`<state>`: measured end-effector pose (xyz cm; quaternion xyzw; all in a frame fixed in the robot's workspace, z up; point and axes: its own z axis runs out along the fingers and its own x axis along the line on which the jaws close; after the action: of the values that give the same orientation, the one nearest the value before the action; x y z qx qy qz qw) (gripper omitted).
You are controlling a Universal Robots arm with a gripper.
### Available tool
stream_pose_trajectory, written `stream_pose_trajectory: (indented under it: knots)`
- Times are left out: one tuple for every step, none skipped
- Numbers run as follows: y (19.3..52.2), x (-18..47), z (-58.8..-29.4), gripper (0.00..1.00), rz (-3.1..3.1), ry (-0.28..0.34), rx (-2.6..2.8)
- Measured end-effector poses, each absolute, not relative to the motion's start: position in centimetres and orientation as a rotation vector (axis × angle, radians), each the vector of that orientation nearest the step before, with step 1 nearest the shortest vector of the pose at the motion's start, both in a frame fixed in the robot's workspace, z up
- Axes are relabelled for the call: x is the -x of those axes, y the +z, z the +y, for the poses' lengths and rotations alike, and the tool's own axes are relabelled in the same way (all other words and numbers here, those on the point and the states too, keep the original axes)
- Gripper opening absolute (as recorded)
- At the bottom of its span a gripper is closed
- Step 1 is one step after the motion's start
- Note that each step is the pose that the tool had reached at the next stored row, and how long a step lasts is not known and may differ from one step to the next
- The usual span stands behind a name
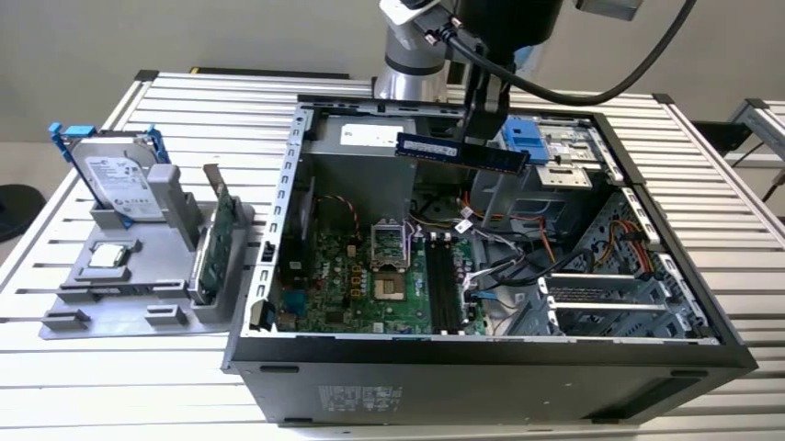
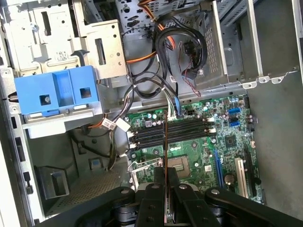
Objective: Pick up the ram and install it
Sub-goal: 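Insert the ram into the slot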
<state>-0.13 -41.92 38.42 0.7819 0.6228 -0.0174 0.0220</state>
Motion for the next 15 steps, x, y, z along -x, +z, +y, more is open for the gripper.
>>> stream_pose_trajectory:
  knots:
    - [38.42, 0.14, -41.92, 0.0, 1.925, -0.054, -2.427]
    - [38.42, 0.14, -41.92, 0.0, 1.919, -0.054, -2.431]
    - [38.42, 0.14, -41.92, 0.0, 1.913, -0.054, -2.436]
    - [38.43, 0.14, -41.92, 0.0, 1.907, -0.055, -2.441]
    - [38.42, 0.15, -41.92, 0.0, 1.901, -0.055, -2.446]
    - [38.42, 0.15, -41.92, 0.0, 1.896, -0.055, -2.45]
    - [38.42, 0.15, -41.92, 0.0, 1.891, -0.055, -2.454]
    - [38.42, 0.15, -41.92, 0.0, 1.885, -0.055, -2.458]
    - [38.42, 0.16, -41.92, 0.0, 1.88, -0.055, -2.462]
    - [38.42, 0.16, -41.92, 0.0, 1.875, -0.055, -2.466]
    - [38.42, 0.16, -41.92, 0.0, 1.87, -0.055, -2.47]
    - [38.42, 0.16, -41.92, 0.0, 1.864, -0.056, -2.475]
    - [38.42, 0.17, -41.92, 0.0, 1.858, -0.056, -2.479]
    - [38.42, 0.17, -41.92, 0.0, 1.852, -0.056, -2.484]
    - [38.42, 0.17, -41.92, 0.0, 1.846, -0.056, -2.488]
